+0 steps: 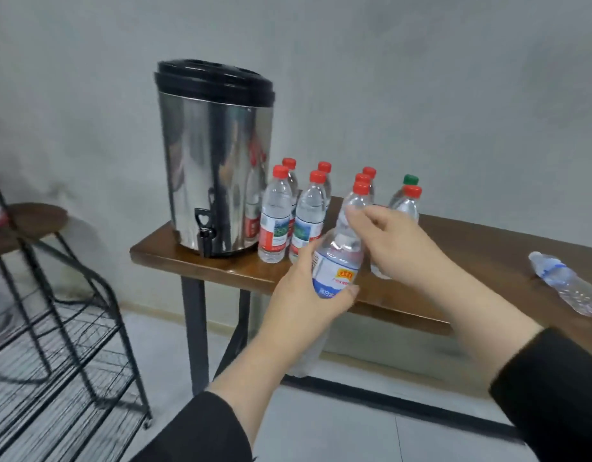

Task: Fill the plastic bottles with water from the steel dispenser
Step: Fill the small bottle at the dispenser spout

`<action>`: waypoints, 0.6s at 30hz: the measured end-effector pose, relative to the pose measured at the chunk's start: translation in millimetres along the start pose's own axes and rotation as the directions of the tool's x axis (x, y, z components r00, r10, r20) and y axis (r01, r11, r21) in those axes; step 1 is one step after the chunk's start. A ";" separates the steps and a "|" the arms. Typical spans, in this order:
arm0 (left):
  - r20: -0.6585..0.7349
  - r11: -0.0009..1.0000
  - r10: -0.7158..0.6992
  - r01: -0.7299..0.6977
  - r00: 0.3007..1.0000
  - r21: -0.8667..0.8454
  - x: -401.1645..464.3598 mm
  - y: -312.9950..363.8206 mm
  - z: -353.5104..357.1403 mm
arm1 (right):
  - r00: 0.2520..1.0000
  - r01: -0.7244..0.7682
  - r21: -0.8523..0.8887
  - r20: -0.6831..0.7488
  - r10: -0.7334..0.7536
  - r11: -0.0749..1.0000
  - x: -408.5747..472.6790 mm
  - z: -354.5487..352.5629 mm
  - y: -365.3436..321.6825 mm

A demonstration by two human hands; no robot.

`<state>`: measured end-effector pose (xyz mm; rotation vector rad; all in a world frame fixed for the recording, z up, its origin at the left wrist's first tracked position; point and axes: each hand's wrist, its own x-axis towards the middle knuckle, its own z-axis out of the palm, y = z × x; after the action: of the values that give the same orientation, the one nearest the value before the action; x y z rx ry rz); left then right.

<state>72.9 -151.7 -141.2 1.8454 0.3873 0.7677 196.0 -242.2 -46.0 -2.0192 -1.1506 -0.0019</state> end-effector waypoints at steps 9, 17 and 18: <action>-0.103 0.992 -0.122 0.126 0.987 0.033 -52.9 -42.3 -119.6 | 0.941 0.183 -0.157 0.313 -0.126 0.971 25.8 94.6 -89.3; -0.015 0.940 -0.269 0.259 0.963 -0.222 -65.6 -84.4 -159.5 | 0.680 0.455 0.034 0.631 -0.372 0.890 46.3 124.5 -92.7; -0.010 0.933 -0.279 0.268 0.960 -0.241 -64.0 -88.5 -160.1 | 0.674 0.473 0.065 0.616 -0.409 0.879 50.0 129.6 -90.4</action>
<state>-73.3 -41.1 -204.1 1.5129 0.5445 0.6332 113.2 -99.2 -59.3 -1.8085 -2.0842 0.3935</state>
